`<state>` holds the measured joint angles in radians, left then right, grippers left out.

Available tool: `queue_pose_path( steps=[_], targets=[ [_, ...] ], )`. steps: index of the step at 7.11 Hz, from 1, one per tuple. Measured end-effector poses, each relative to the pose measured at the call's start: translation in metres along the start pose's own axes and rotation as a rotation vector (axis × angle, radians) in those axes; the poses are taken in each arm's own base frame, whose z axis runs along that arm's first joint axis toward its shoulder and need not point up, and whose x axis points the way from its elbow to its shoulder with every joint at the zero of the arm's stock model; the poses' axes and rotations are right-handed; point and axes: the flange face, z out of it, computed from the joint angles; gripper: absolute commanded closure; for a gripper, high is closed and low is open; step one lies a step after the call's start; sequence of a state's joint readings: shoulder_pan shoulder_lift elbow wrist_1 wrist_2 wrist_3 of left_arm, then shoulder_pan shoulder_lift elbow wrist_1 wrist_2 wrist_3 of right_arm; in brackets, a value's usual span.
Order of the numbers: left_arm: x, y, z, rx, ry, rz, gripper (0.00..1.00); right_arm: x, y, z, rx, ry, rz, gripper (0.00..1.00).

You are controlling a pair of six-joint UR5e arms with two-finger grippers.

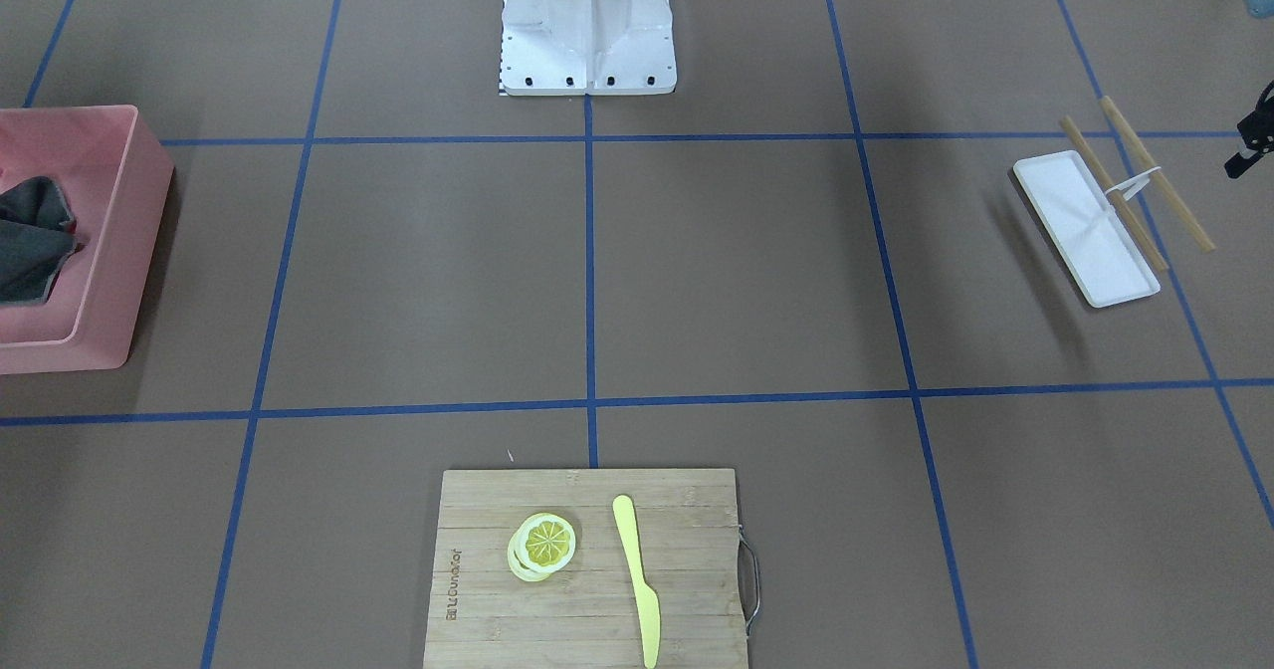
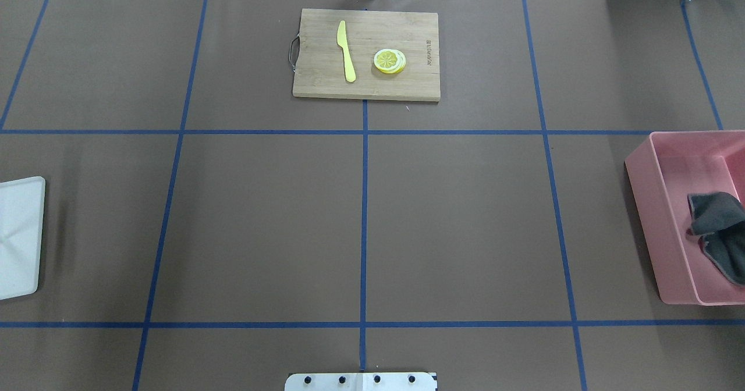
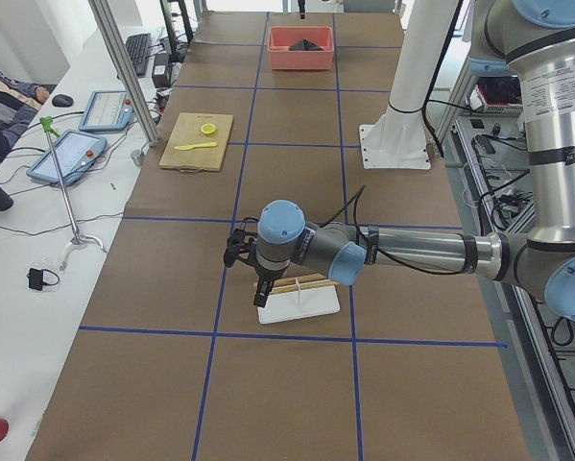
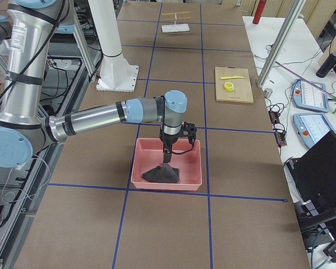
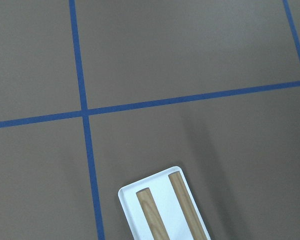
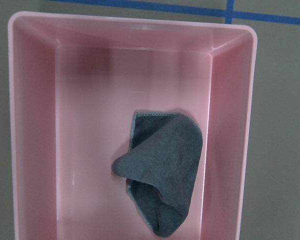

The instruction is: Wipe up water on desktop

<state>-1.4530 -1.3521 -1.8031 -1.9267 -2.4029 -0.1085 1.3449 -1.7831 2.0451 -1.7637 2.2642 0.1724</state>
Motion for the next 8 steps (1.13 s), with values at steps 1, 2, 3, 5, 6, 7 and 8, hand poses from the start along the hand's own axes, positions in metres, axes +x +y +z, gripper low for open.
queue_pose_path(
  steps=[1, 2, 3, 5, 6, 7, 8],
  targets=[
    [-0.013, 0.007, 0.007, -0.02, -0.01, -0.006, 0.02, 0.015, 0.0, -0.004, 0.013, -0.004, 0.025, 0.0],
    [-0.022, 0.007, 0.011, -0.043, -0.019, -0.035, 0.02, 0.026, 0.0, -0.007, 0.023, -0.005, 0.028, 0.0],
    [-0.026, 0.001, 0.012, -0.07, -0.025, -0.067, 0.02, 0.033, 0.001, -0.009, 0.03, -0.006, 0.016, 0.0],
    [-0.029, -0.006, 0.011, -0.094, -0.049, -0.094, 0.02, 0.041, 0.005, -0.01, 0.034, -0.012, -0.057, 0.0],
    [-0.03, -0.007, 0.011, -0.098, -0.067, -0.091, 0.02, 0.047, 0.008, -0.008, 0.031, -0.013, -0.09, 0.0],
    [-0.032, -0.007, 0.013, -0.105, -0.076, -0.087, 0.02, 0.057, 0.011, -0.006, 0.028, -0.013, -0.104, 0.0],
    [-0.033, -0.007, 0.014, -0.115, -0.08, -0.086, 0.02, 0.073, 0.015, -0.004, 0.027, -0.014, -0.115, 0.0]
  ],
)
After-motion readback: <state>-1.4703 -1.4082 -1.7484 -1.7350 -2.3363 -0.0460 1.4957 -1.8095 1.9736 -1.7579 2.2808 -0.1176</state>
